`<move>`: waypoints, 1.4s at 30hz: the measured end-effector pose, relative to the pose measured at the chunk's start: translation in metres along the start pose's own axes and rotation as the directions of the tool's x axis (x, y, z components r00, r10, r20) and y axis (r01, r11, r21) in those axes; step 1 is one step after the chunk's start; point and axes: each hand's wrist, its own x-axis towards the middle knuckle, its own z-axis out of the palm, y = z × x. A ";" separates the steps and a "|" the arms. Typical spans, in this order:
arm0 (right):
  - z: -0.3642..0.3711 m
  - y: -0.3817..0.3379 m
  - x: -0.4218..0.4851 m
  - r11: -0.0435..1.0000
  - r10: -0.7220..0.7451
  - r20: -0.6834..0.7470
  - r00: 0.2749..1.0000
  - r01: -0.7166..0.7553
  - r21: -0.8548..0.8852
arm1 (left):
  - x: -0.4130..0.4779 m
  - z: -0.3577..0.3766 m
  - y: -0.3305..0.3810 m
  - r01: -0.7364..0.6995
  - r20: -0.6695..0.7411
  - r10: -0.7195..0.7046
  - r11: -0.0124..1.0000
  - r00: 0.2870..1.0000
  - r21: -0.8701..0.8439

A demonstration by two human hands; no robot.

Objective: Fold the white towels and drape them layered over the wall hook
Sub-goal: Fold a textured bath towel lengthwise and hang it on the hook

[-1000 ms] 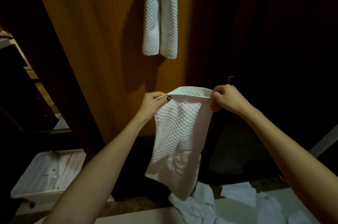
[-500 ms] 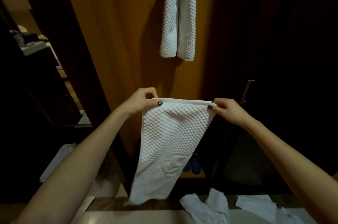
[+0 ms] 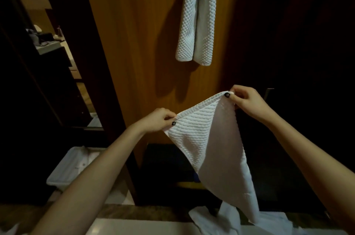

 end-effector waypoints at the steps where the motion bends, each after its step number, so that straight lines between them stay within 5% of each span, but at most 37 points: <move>1: -0.006 0.000 -0.002 1.000 0.001 -0.003 1.000 -0.001 -0.010 | 0.005 0.004 0.003 -0.006 -0.022 0.007 1.000 1.000 0.011; 8: -0.034 0.007 -0.010 0.996 0.008 -0.031 0.999 -0.011 -0.094 | 0.031 0.018 0.026 -0.024 0.014 0.022 0.992 1.000 0.121; 12: -0.047 0.018 -0.013 0.990 0.029 -0.036 0.999 -0.034 -0.136 | 0.037 0.015 0.030 -0.030 0.045 0.032 0.998 0.998 -0.054; 19: -0.059 0.031 -0.017 0.967 0.062 0.064 0.996 -0.044 -0.252 | 0.039 0.015 0.025 -0.047 -0.147 0.035 0.996 0.988 -0.078; 25: -0.054 0.028 -0.014 0.918 0.011 0.066 0.998 0.016 -0.397 | 0.043 0.009 0.030 0.121 -0.414 -0.173 0.982 0.894 -0.148; 31: -0.053 0.025 -0.005 0.931 0.041 0.037 0.998 -0.025 -0.364 | 0.036 0.000 0.029 0.060 -0.478 -0.291 0.896 0.829 -0.440; 42: -0.055 0.016 -0.007 0.922 0.045 0.110 0.993 0.001 -0.388 | 0.033 -0.014 0.034 0.025 -0.567 -0.247 0.929 0.785 -0.370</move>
